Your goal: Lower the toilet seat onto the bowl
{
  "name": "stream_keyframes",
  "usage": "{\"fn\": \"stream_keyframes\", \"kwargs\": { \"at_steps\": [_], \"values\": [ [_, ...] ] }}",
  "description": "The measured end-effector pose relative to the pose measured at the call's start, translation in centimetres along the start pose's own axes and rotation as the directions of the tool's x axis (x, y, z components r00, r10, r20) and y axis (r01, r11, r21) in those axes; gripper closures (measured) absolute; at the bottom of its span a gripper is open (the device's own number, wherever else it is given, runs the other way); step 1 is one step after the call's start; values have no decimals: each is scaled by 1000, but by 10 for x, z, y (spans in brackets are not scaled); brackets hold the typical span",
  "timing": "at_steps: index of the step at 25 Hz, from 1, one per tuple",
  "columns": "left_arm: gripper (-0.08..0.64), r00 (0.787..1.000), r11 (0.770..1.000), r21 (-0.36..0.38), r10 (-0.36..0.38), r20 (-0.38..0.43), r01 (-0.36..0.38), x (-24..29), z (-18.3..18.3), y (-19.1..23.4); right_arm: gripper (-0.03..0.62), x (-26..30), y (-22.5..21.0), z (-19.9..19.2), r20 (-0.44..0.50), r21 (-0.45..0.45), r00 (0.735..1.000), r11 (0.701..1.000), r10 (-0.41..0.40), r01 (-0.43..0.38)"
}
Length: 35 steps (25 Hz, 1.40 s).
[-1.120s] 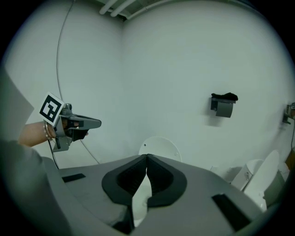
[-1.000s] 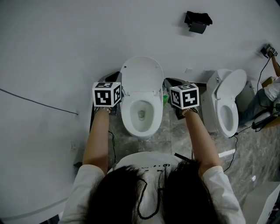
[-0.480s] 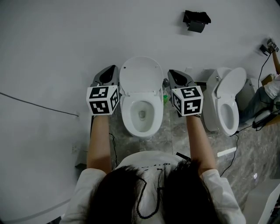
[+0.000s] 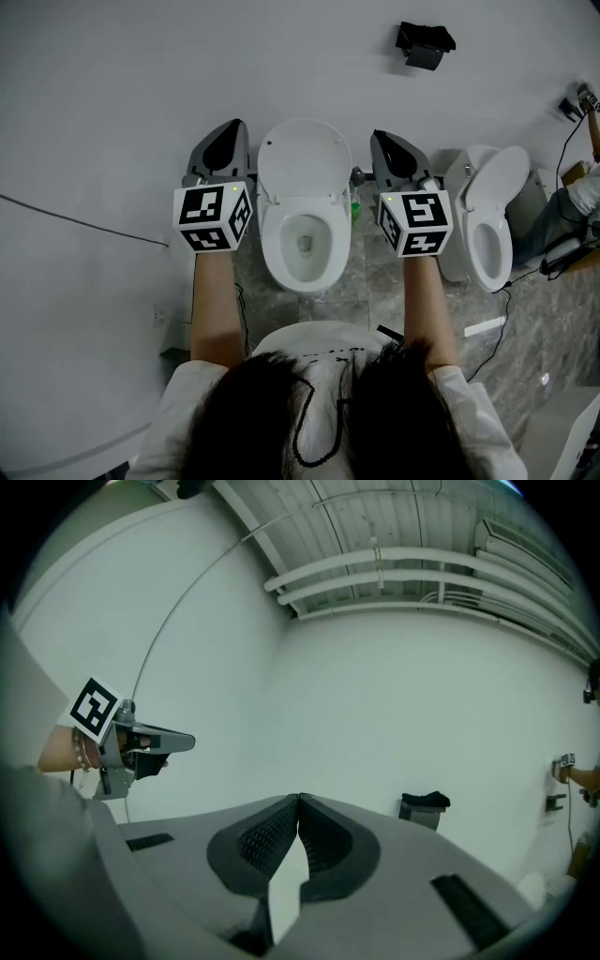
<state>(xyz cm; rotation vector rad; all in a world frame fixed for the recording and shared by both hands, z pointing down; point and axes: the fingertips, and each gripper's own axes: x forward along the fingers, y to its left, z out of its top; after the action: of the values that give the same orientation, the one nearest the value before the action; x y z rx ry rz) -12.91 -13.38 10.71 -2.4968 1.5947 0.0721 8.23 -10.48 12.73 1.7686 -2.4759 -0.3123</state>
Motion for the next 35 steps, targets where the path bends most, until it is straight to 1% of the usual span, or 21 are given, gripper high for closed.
{"fn": "stream_keyframes", "kwargs": {
  "at_steps": [4,9,13,18,27,32,35],
  "values": [
    [551,999,999,42,13,46,-15,-5,15,2,565,-7,-2,18,73,-26,997,999,-26,28],
    [551,996,994,103,14,88,-23,-13,30,0,565,-12,-4,35,116,-37,993,999,-31,35],
    [551,991,995,93,20,133,-32,-19,42,6,565,-16,-8,42,140,-41,989,998,-45,52],
    [551,989,994,95,36,144,-50,-20,47,15,565,-16,-14,43,134,-40,989,997,-62,68],
    [551,987,988,145,39,154,-61,-19,58,14,565,-21,-21,47,132,-46,989,996,-70,77],
    [551,985,986,148,50,165,-75,-22,62,17,565,-25,-28,48,130,-66,988,993,-85,95],
    [551,984,985,151,64,165,-89,-23,63,21,565,-28,-33,48,130,-63,987,992,-98,107]
  ]
}}
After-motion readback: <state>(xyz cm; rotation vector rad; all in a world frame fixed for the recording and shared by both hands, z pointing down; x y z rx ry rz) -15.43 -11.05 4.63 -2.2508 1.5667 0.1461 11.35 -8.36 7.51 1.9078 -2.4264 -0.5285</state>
